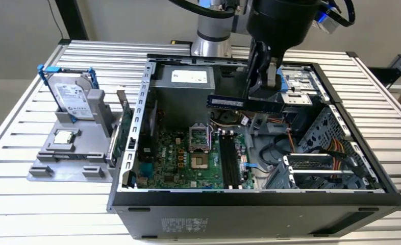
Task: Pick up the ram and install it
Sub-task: 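Pick up the ram and move it above insertion slot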
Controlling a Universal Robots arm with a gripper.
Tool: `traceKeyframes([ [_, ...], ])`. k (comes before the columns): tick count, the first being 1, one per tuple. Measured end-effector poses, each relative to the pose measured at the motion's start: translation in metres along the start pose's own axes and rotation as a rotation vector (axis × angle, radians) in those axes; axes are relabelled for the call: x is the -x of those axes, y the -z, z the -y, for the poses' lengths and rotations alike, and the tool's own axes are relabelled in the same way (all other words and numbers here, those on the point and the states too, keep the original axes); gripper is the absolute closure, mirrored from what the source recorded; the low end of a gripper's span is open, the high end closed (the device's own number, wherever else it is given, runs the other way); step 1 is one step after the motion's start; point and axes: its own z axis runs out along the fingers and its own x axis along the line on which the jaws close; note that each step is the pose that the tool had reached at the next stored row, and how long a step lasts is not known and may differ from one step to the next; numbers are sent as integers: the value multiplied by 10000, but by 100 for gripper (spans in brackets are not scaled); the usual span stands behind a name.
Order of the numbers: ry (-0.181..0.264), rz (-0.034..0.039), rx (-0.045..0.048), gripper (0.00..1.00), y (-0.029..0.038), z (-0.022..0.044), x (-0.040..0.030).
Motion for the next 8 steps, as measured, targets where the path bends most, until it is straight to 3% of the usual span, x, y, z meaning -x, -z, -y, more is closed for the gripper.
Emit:
traceKeyframes([
  [8, -104, -3, 3, 100, 6, 68, 115],
])
